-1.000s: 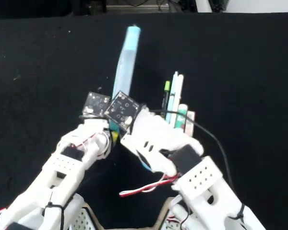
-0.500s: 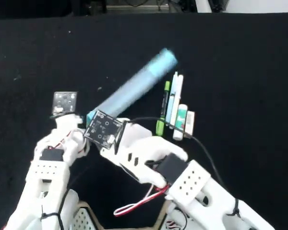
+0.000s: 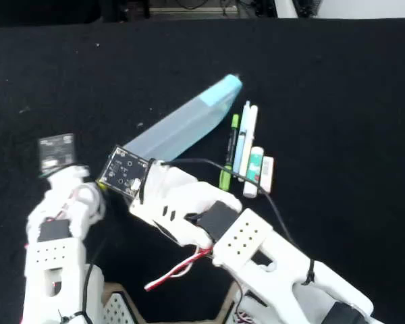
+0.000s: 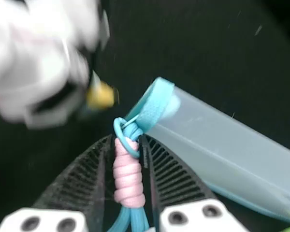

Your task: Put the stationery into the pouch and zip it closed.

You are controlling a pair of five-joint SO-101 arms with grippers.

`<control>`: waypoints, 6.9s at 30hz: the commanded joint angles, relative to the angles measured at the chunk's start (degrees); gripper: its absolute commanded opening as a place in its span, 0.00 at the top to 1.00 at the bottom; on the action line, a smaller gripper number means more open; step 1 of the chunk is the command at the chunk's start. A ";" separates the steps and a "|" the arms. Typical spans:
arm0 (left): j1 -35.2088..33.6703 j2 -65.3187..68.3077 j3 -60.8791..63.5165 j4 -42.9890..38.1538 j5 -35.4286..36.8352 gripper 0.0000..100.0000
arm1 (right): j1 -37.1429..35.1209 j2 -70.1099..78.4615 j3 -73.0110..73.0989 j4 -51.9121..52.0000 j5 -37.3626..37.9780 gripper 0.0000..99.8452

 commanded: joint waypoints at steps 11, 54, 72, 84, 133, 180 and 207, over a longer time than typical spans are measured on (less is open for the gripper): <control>11.12 3.60 -9.54 -9.67 -2.99 0.81 | -0.35 -12.97 5.93 2.11 0.18 0.99; 4.00 31.56 -33.80 24.70 -6.51 0.82 | 6.33 -13.93 15.78 -2.99 -2.37 0.99; 9.63 1.93 -34.95 35.08 -9.49 0.82 | 6.33 -13.67 17.10 -5.19 -2.46 0.99; 25.19 -14.59 -35.56 46.07 -20.22 0.82 | 6.33 -13.67 12.70 3.16 -2.46 0.99; 22.99 -16.44 -19.12 30.95 -15.03 0.82 | 2.99 -13.67 11.30 4.92 -2.55 0.99; 9.45 -16.44 -24.22 22.07 3.52 0.97 | 12.66 -14.11 3.74 9.85 -2.46 0.99; 9.63 -15.56 -44.26 37.45 -9.76 0.82 | 14.51 -3.74 -23.25 22.86 -2.02 0.99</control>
